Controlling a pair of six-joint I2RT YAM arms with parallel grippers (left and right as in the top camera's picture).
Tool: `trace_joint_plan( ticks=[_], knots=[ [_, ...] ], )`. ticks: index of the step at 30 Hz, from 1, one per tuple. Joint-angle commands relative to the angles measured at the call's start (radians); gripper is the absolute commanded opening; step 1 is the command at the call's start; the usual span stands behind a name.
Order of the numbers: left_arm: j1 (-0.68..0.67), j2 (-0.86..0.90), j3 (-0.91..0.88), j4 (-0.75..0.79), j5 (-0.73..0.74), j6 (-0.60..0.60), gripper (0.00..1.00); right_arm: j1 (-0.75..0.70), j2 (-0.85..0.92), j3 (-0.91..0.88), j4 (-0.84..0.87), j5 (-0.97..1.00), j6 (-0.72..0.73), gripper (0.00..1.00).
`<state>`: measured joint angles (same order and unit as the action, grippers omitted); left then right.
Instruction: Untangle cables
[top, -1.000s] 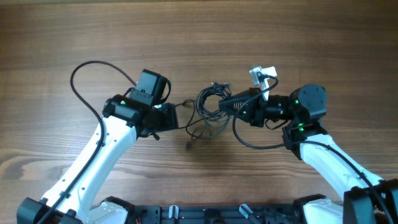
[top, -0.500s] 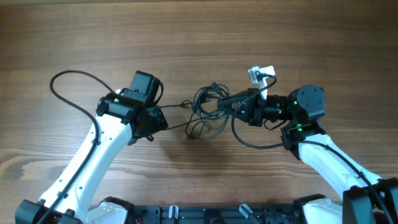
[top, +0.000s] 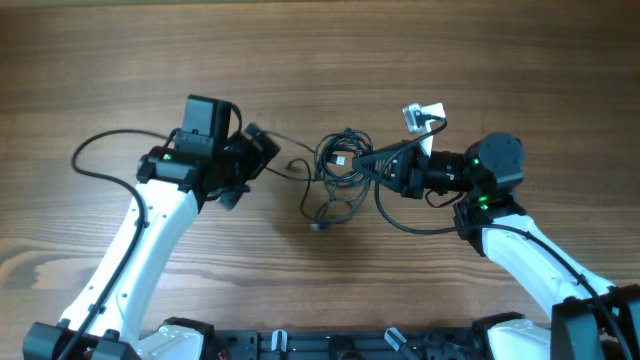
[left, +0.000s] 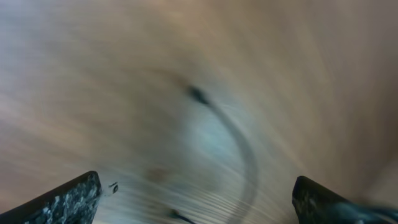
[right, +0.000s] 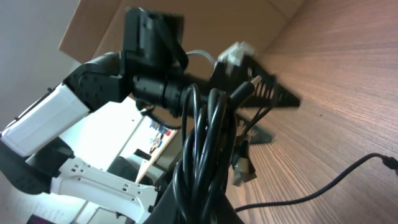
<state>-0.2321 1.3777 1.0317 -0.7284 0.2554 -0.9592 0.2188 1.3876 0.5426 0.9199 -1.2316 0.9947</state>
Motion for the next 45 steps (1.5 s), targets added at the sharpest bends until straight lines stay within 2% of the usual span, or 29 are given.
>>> trace_joint_plan(
  ticks=[1,7,9,12,16,20,23,27,30,33,36,38,42,45],
  knots=[
    [-0.065,0.01,0.0,0.125,0.172,0.096,1.0,-0.003,-0.012,0.006,-0.002,-0.039,0.0,0.05],
    [-0.11,0.01,0.0,0.245,0.126,0.092,1.0,-0.002,-0.012,0.006,-0.002,-0.082,0.0,0.05],
    [-0.11,0.01,0.0,0.242,0.034,0.075,1.0,-0.002,-0.012,0.006,-0.001,-0.097,0.0,0.05],
    [-0.1,0.01,0.0,0.17,-0.195,-0.06,1.0,-0.002,-0.012,0.006,-0.001,-0.153,0.0,0.05],
    [-0.019,0.01,0.0,0.0,-0.302,-0.157,1.0,-0.002,-0.012,0.006,-0.002,-0.159,-0.002,0.05],
    [0.078,0.01,0.0,-0.078,-0.268,-0.157,1.0,-0.002,-0.012,0.006,-0.023,-0.108,-0.002,0.05],
    [0.137,0.01,0.0,-0.084,-0.198,-0.16,1.0,-0.002,-0.012,0.006,-0.154,-0.042,-0.043,0.05],
    [0.182,0.01,0.0,-0.079,-0.113,-0.233,1.0,-0.002,-0.012,0.006,-0.37,0.035,-0.166,0.07],
    [0.18,0.01,0.0,-0.053,-0.056,-0.23,1.0,-0.002,-0.012,0.006,-0.428,0.039,-0.229,0.08],
    [0.152,0.01,0.0,-0.054,-0.054,-0.178,1.0,-0.002,-0.012,0.006,-0.413,0.039,-0.236,0.09],
    [0.09,0.01,0.0,-0.049,-0.049,-0.033,1.0,-0.002,-0.012,0.006,-0.38,0.029,-0.3,0.08],
    [0.036,0.01,0.0,-0.029,-0.027,0.064,1.0,-0.002,-0.012,0.006,-0.351,0.027,-0.355,0.04],
    [-0.039,0.01,0.0,0.02,-0.008,0.068,1.0,-0.002,-0.012,0.006,-0.236,-0.017,-0.359,0.05],
    [-0.097,0.01,0.0,0.053,-0.008,0.071,1.0,-0.002,-0.012,0.006,-0.119,-0.056,-0.305,0.04]
  ],
)
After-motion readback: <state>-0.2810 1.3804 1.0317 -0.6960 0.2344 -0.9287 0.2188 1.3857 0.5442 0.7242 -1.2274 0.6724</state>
